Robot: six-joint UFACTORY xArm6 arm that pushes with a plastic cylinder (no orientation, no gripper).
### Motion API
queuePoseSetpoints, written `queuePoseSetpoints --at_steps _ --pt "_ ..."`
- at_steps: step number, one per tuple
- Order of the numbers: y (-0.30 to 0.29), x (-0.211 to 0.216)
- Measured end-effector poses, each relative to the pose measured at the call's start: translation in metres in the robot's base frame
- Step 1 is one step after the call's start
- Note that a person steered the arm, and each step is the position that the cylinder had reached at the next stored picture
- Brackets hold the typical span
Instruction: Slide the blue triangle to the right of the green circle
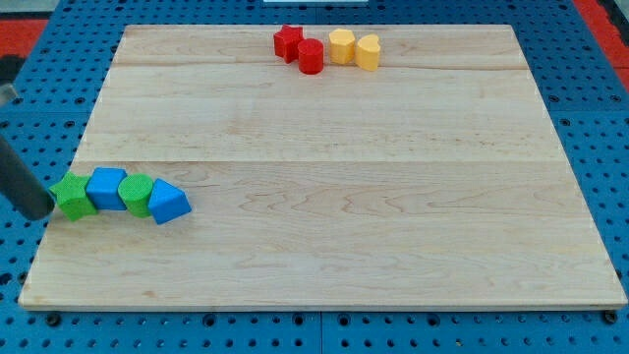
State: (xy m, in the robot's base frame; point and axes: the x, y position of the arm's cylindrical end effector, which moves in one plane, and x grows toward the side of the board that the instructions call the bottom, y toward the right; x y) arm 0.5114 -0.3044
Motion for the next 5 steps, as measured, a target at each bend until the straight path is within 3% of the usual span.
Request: queuePoseSetpoints --at_steps 2,5 --pt "0.009 0.032" --pt "0.042 0.028"
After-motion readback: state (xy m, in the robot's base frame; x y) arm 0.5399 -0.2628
